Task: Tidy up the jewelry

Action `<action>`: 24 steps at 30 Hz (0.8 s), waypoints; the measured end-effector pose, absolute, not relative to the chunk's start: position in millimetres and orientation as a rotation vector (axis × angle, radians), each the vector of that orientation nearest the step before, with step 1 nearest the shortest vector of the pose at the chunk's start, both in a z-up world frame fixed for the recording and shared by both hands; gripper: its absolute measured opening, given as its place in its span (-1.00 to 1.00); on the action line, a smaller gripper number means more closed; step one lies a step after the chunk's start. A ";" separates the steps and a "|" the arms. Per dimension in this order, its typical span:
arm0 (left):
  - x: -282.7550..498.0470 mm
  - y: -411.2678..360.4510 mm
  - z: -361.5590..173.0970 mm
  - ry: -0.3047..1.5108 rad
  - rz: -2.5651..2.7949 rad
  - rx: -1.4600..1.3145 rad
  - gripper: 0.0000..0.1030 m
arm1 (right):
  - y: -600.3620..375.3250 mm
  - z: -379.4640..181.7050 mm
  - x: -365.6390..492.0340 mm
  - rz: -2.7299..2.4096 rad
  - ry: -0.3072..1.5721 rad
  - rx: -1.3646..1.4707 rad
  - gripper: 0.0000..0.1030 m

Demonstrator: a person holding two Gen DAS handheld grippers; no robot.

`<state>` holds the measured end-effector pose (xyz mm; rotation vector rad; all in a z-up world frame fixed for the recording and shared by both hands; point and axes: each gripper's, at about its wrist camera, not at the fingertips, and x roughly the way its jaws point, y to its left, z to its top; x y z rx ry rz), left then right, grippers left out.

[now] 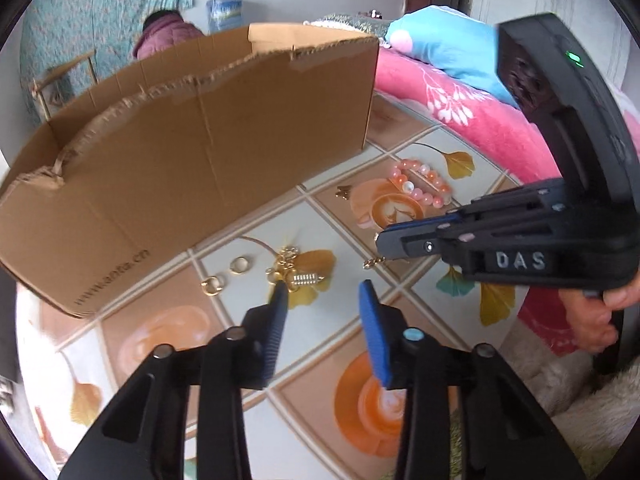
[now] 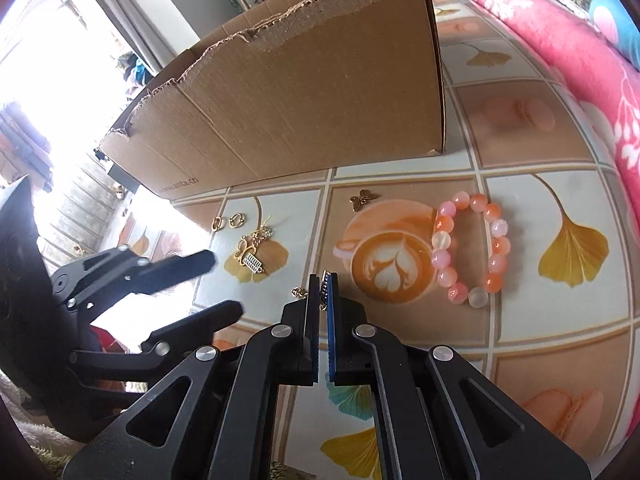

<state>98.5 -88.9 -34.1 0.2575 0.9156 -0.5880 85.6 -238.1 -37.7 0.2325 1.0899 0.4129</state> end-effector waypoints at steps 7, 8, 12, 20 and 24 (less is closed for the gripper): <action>116.5 -90.3 -40.8 0.963 -0.582 0.213 -0.49 | -250.2 -29.6 86.9 0.436 1.088 0.252 -0.97; 117.7 -91.8 -41.1 0.964 -0.581 0.216 -0.49 | -251.3 -29.3 86.9 0.438 1.087 0.254 -0.97; 119.2 -95.9 -40.9 0.970 -0.577 0.219 -0.49 | -254.2 -28.2 86.8 0.444 1.083 0.254 -0.97; 125.0 -97.0 -39.9 0.971 -0.569 0.233 -0.49 | -257.8 -28.5 85.3 0.451 1.079 0.253 -0.97; 126.9 -98.2 -40.0 0.964 -0.569 0.254 -0.49 | -258.5 -28.4 85.1 0.453 1.078 0.254 -0.97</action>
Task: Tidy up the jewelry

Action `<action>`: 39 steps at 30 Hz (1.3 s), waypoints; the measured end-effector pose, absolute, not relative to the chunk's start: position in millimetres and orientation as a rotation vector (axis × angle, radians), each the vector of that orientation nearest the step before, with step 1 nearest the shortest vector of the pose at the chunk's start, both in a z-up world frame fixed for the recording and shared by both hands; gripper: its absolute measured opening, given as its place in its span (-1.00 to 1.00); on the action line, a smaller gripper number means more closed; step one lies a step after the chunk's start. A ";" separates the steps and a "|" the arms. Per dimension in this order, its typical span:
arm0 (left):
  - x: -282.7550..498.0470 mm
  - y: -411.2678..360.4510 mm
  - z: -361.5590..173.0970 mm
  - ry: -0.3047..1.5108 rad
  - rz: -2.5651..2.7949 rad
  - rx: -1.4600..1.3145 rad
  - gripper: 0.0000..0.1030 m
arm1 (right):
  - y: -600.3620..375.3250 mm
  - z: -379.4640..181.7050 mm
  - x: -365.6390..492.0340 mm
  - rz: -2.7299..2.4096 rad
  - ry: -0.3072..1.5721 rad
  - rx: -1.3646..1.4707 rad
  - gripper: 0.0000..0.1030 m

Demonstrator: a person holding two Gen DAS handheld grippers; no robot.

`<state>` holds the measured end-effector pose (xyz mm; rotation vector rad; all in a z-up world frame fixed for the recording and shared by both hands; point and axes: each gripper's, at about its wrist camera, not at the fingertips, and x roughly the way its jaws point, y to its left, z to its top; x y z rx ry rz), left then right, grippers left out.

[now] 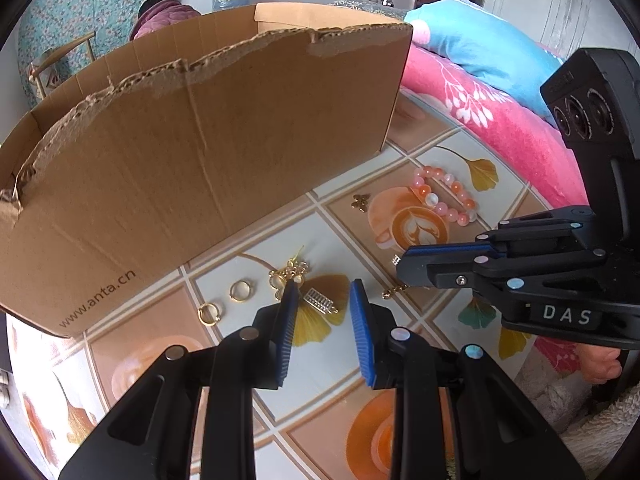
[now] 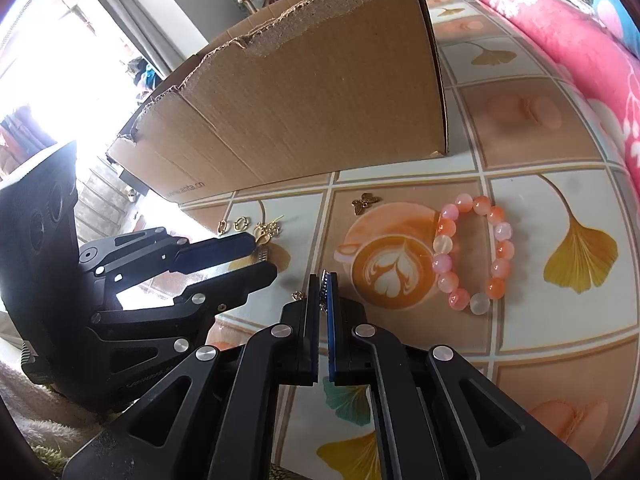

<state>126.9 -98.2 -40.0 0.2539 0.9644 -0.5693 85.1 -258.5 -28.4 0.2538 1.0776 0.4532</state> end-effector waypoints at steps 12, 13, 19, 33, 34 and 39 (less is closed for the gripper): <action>121.9 -105.9 -41.7 0.941 -0.533 0.328 -0.79 | -257.6 -28.3 85.1 0.450 1.076 0.250 -0.97; 122.0 -105.3 -41.5 0.940 -0.529 0.327 -0.85 | -257.3 -28.3 85.0 0.449 1.076 0.250 -0.97; 118.9 -100.4 -41.3 0.948 -0.529 0.313 -0.94 | -255.5 -27.8 85.0 0.445 1.074 0.245 -0.97; 106.8 -88.4 -37.0 0.983 -0.577 0.264 -1.00 | -248.9 -28.0 87.4 0.431 1.074 0.238 -0.97; 106.2 -88.5 -38.1 0.995 -0.582 0.259 -1.00 | -248.6 -28.1 87.6 0.430 1.074 0.238 -0.97; 107.9 -85.4 -40.2 1.004 -0.556 0.236 -0.76 | -248.7 -28.4 88.0 0.431 1.074 0.236 -0.97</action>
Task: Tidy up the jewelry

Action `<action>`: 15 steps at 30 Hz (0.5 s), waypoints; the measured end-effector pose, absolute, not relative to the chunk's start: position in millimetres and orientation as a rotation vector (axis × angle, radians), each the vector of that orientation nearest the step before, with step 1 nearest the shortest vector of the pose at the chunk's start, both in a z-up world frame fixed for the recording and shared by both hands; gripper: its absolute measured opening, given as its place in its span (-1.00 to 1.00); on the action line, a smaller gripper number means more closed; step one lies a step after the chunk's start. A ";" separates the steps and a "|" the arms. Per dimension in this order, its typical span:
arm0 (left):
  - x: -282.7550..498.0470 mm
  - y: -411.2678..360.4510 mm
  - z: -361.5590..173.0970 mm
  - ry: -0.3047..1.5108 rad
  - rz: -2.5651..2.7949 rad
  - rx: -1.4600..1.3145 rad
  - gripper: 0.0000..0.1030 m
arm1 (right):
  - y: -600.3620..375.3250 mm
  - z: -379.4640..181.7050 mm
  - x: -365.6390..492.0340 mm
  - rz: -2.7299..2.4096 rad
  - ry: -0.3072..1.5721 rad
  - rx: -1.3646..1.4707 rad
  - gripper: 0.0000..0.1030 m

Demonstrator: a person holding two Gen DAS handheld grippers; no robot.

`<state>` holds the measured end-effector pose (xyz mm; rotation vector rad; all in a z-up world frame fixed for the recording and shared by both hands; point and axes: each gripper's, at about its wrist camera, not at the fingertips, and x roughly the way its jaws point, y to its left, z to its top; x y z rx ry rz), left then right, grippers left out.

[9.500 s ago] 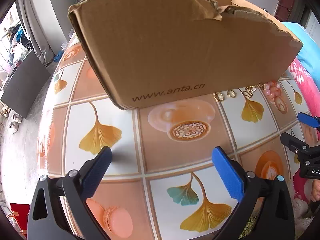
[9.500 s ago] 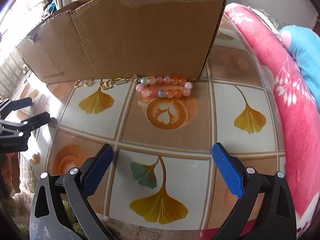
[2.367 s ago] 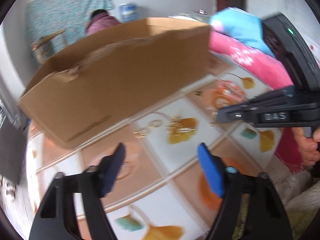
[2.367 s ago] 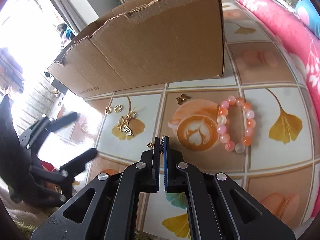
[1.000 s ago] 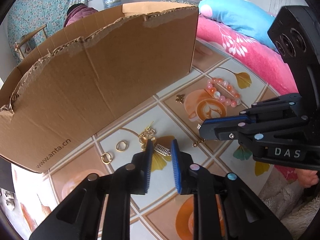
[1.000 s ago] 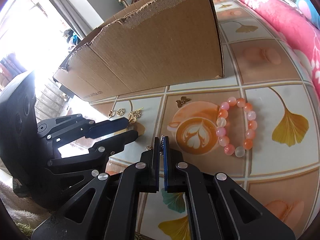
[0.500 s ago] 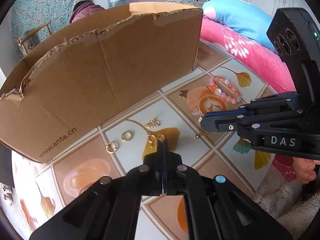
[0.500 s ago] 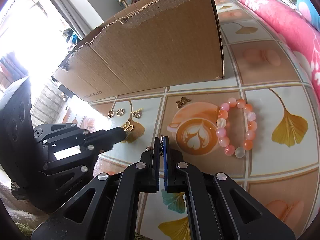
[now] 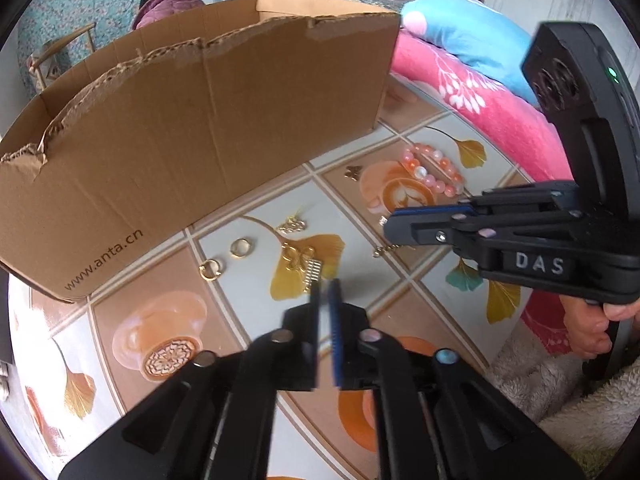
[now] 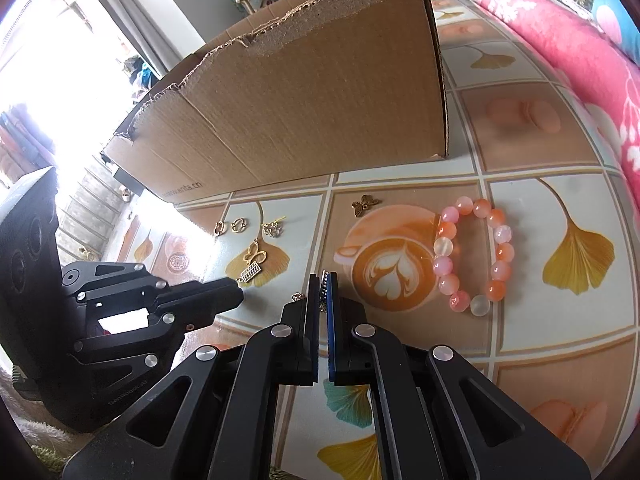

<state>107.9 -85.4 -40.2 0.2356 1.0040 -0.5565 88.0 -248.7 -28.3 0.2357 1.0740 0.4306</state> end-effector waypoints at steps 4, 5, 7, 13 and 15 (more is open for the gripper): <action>112.4 -81.3 -37.7 0.999 -0.549 0.203 -0.59 | -248.8 -28.7 87.8 0.430 1.074 0.238 -0.97; 113.9 -81.2 -38.3 1.004 -0.551 0.199 -0.59 | -248.5 -28.9 88.2 0.430 1.074 0.238 -0.97; 115.7 -82.0 -40.3 1.009 -0.545 0.204 -0.59 | -248.7 -29.2 88.0 0.430 1.074 0.237 -0.97; 114.4 -91.7 -39.1 1.014 -0.528 0.280 -0.62 | -249.8 -30.0 88.7 0.432 1.072 0.245 -0.97; 114.3 -95.5 -38.8 1.017 -0.517 0.309 -0.71 | -250.8 -30.3 88.3 0.433 1.072 0.248 -0.97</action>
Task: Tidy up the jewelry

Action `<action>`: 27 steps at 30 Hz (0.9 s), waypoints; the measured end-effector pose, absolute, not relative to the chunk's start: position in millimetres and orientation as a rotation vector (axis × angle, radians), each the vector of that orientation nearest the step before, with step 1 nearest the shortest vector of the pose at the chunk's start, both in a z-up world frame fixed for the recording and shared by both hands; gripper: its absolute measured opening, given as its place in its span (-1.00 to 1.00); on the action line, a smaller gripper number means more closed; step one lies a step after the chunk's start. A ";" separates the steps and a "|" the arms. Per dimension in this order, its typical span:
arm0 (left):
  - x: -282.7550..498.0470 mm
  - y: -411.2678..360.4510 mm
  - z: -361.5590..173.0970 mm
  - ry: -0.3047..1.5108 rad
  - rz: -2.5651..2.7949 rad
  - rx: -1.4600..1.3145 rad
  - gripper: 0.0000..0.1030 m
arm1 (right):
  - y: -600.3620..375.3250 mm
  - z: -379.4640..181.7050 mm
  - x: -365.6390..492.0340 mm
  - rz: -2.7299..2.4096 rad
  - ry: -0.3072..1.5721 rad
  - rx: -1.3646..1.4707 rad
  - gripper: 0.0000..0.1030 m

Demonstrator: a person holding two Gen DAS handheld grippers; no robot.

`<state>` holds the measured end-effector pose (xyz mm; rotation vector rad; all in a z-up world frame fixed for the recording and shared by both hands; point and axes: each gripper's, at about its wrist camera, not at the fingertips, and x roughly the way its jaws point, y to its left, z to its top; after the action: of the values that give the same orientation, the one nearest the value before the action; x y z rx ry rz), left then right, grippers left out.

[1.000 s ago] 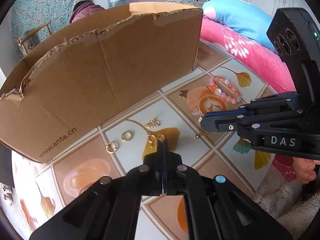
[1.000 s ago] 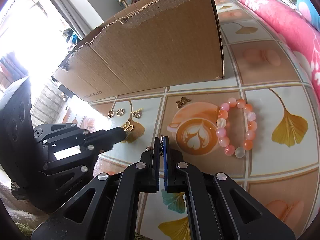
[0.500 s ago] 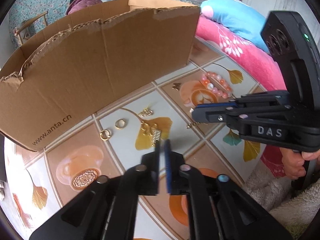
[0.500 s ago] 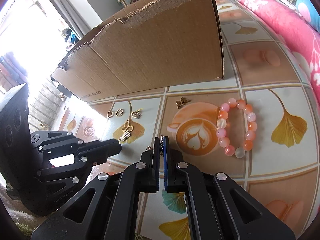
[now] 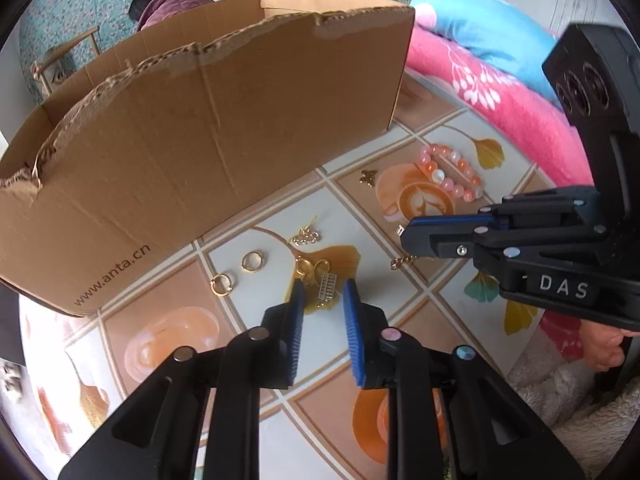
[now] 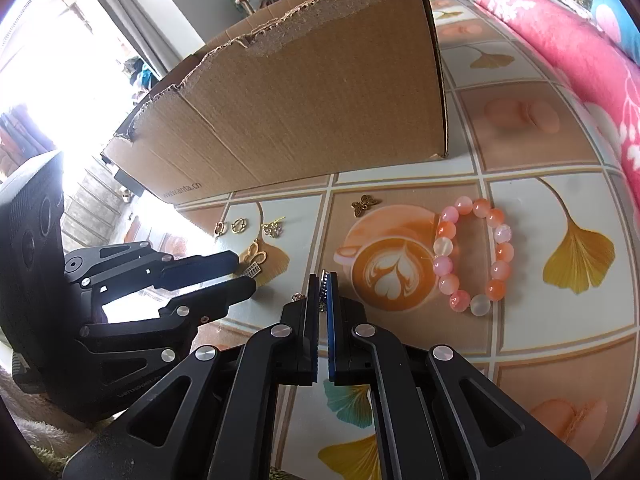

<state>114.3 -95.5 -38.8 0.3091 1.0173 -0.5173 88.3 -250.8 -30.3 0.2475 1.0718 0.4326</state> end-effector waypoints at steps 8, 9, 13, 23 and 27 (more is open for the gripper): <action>118.5 -102.4 -40.4 1.035 -0.530 0.293 -0.76 | -251.0 -29.9 87.0 0.430 1.069 0.246 -0.97; 118.4 -103.3 -40.6 1.032 -0.529 0.298 -0.76 | -251.2 -29.9 87.1 0.430 1.069 0.245 -0.97; 119.1 -108.0 -41.9 1.023 -0.515 0.313 -0.88 | -251.5 -29.5 87.2 0.429 1.069 0.243 -0.97; 119.0 -105.2 -41.9 1.013 -0.518 0.307 -0.89 | -249.0 -28.4 87.3 0.424 1.069 0.243 -0.97; 117.3 -102.2 -41.2 1.013 -0.521 0.298 -0.89 | -248.8 -28.3 87.7 0.423 1.071 0.244 -0.97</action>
<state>117.3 -102.2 -41.2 0.2977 1.0127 -0.5215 87.7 -248.8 -28.3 0.2435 1.0707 0.4229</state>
